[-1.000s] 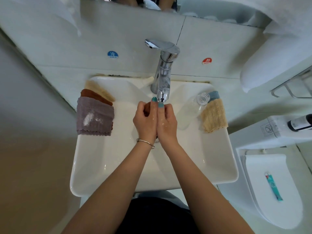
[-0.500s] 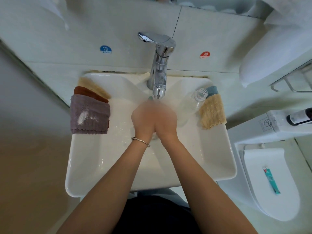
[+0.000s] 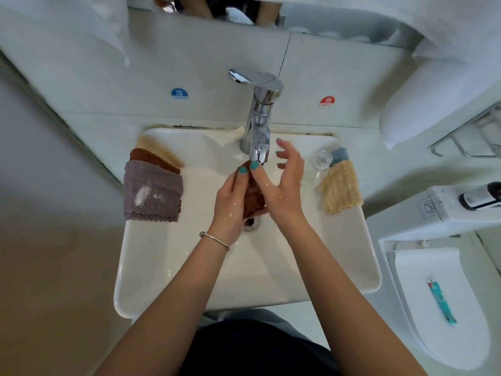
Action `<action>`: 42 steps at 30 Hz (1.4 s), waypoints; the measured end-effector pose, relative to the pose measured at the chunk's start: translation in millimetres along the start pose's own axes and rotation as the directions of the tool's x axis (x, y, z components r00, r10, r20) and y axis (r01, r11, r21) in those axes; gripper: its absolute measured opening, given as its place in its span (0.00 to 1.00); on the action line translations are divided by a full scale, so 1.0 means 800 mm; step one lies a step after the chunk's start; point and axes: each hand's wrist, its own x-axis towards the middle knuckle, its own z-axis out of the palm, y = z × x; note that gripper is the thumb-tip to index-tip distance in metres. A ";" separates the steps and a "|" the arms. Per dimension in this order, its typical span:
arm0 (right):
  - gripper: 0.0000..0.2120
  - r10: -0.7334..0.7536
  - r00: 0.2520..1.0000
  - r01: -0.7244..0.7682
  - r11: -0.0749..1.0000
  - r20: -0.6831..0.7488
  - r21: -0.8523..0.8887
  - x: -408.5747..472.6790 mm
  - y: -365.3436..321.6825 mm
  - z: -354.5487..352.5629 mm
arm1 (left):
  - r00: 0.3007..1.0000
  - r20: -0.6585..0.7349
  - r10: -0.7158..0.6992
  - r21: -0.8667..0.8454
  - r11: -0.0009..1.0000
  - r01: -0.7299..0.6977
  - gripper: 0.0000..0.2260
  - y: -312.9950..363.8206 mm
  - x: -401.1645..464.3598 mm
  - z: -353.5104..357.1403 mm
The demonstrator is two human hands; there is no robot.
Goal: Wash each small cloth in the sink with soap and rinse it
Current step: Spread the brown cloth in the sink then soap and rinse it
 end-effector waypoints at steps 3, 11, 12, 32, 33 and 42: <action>0.28 -0.105 0.994 0.103 0.989 -0.015 -0.104 0.032 -0.039 -0.003 | 0.998 0.021 -0.057 -0.076 0.995 0.058 0.16 0.015 -0.003 0.003; 0.23 -0.199 0.967 0.255 0.810 0.162 -0.528 0.076 -0.088 -0.005 | 0.995 -0.059 -0.085 -0.108 0.991 0.079 0.17 0.048 -0.014 0.000; 0.25 -0.194 0.961 0.271 0.800 0.197 -0.536 0.072 -0.088 -0.009 | 0.993 -0.076 -0.086 -0.114 0.990 0.077 0.17 0.053 -0.013 0.000; 0.19 0.178 0.938 -0.209 0.975 0.298 0.075 0.028 -0.148 0.032 | 0.919 -0.109 0.378 0.428 0.853 -0.300 0.11 0.172 -0.019 0.006; 0.15 0.172 0.934 -0.207 0.975 0.313 0.080 0.027 -0.152 0.033 | 0.904 -0.128 0.407 0.412 0.851 -0.325 0.09 0.175 -0.018 0.010; 0.31 0.148 0.924 -0.282 0.887 0.352 0.366 0.045 -0.144 0.068 | 0.917 -0.140 0.374 0.147 0.923 -0.354 0.08 0.178 -0.033 0.028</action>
